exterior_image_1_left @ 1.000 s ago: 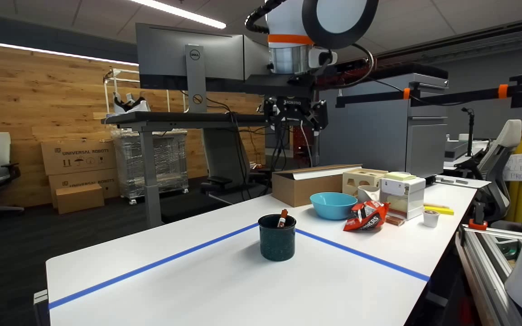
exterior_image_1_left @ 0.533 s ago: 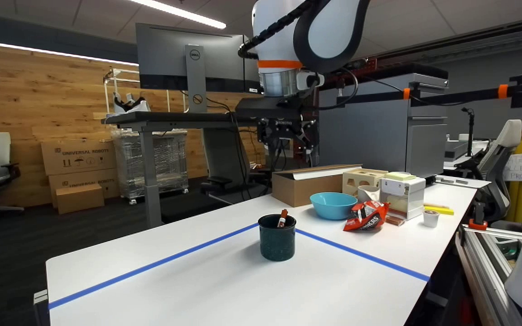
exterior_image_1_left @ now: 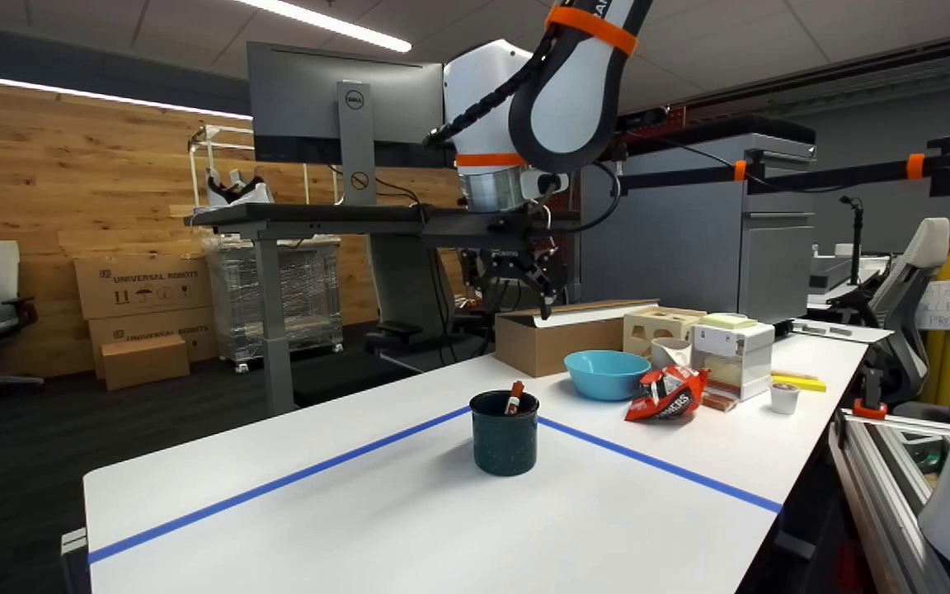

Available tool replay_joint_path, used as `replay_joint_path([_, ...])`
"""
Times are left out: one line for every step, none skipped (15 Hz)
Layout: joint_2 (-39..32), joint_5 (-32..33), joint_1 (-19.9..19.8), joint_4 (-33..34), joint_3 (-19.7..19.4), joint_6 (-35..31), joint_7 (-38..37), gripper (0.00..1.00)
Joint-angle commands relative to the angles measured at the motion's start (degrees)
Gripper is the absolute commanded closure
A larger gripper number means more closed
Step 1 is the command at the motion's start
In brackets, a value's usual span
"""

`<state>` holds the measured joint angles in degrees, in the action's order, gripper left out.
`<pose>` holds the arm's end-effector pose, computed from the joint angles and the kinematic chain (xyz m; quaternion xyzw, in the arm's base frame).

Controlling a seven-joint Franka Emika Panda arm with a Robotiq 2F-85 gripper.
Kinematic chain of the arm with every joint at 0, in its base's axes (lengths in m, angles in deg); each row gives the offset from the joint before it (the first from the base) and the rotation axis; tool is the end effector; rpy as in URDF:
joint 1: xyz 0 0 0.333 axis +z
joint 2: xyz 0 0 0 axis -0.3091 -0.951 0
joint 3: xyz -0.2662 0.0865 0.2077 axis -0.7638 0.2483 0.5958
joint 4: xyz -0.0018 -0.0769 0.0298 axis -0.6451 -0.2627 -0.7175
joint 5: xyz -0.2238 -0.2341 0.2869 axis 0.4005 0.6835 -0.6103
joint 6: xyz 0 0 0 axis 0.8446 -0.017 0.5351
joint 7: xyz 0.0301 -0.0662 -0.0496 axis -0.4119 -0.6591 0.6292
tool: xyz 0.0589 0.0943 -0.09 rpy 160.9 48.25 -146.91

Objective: Remove the marker from the cup

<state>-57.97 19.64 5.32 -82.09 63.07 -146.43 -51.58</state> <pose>0.4917 -0.1130 0.2242 0.7036 -0.6837 0.1551 0.1158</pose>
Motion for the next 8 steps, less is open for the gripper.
replay_joint_path([-3.9,2.1,4.2,2.8,-3.9,-0.2,-2.0,0.00])
replay_joint_path([-4.7,2.1,5.0,3.0,-4.6,-0.3,-1.9,0.00])
replay_joint_path([-5.4,2.6,5.8,3.2,-5.4,-0.5,-2.4,0.00])
replay_joint_path([-6.1,3.6,6.7,3.4,-6.1,-0.9,-3.4,0.00])
replay_joint_path([-6.8,3.6,7.3,3.6,-6.7,-1.0,-3.6,0.00])
replay_joint_path([-7.3,4.8,8.0,3.7,-7.3,-1.7,-4.9,0.00])
replay_joint_path([-7.9,5.0,8.5,3.7,-7.8,-2.3,-5.2,0.00])
replay_joint_path([-8.6,5.7,8.9,3.7,-8.3,-3.3,-6.1,0.00])
